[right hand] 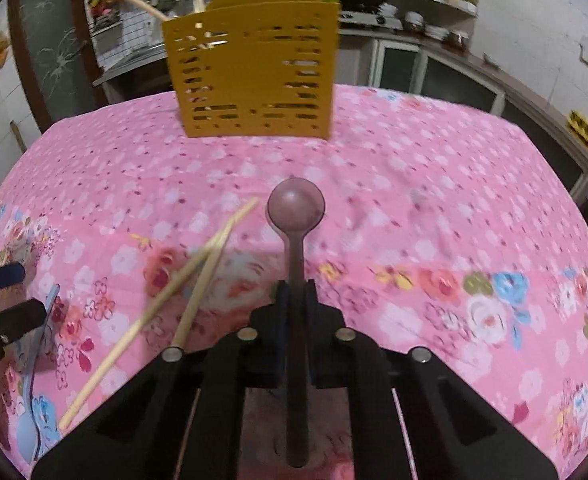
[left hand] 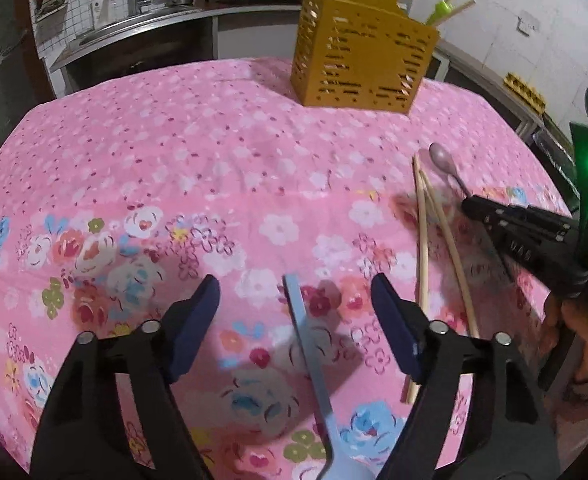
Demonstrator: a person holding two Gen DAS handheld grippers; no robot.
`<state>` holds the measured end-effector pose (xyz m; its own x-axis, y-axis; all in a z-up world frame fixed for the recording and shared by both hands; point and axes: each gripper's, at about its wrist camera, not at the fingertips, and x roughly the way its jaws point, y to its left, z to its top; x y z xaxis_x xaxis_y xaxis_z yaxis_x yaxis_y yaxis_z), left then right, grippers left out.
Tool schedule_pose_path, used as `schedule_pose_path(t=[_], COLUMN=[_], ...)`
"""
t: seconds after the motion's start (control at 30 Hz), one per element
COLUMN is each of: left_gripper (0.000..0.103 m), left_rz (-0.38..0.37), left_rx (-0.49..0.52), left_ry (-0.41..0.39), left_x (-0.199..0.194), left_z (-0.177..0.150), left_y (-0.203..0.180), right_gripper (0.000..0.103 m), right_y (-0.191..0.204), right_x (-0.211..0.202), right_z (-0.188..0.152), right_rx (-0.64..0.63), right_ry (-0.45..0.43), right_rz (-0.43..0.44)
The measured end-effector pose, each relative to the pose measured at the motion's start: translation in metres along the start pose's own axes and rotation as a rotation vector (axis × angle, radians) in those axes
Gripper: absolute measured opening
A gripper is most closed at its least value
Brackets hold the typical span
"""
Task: Organize utensils
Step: 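Grasp the blue-handled spoon with the left tool while the right tool grasps the wooden spoon, then carry both spoons over the yellow holder and open both tools to drop them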
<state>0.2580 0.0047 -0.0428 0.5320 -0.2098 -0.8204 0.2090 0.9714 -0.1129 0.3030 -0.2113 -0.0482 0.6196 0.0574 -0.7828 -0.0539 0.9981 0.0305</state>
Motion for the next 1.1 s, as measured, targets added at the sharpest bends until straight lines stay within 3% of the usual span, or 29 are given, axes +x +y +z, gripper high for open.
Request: schedule_pose_path(t=[0.13, 0.2, 0.23, 0.37, 0.67, 0.9, 1.1], left_gripper=[0.067, 0.06, 0.05, 0.035, 0.011, 0.007, 0.006], left_rz=[0.001, 0.015, 0.032, 0.063, 0.083, 0.067, 0.056], left_rx=[0.009, 0.008, 0.01, 0.017, 0.022, 0.006, -0.013], left_ry=[0.036, 0.064, 0.079, 0.081, 0.087, 0.096, 0.075], left_x=[0.004, 0.009, 0.012, 0.014, 0.024, 0.029, 0.025], left_z=[-0.005, -0.006, -0.007, -0.003, 0.01, 0.02, 0.028], left_y=[-0.001, 0.0, 0.0, 0.001, 0.001, 0.001, 0.002], right_gripper=[0.008, 0.009, 0.01, 0.01, 0.01, 0.009, 0.009], right_y=[-0.007, -0.008, -0.008, -0.005, -0.008, -0.005, -0.019], right_x=[-0.002, -0.002, -0.001, 0.005, 0.022, 0.027, 0.012], right_z=[-0.004, -0.002, -0.002, 0.008, 0.03, 0.04, 0.041], right_rx=[0.025, 0.032, 0.035, 0.028, 0.061, 0.07, 0.099], right_ry=[0.016, 0.018, 0.017, 0.019, 0.082, 0.134, 0.09], right_rz=[0.009, 0.028, 0.035, 0.033, 0.032, 0.027, 0.036])
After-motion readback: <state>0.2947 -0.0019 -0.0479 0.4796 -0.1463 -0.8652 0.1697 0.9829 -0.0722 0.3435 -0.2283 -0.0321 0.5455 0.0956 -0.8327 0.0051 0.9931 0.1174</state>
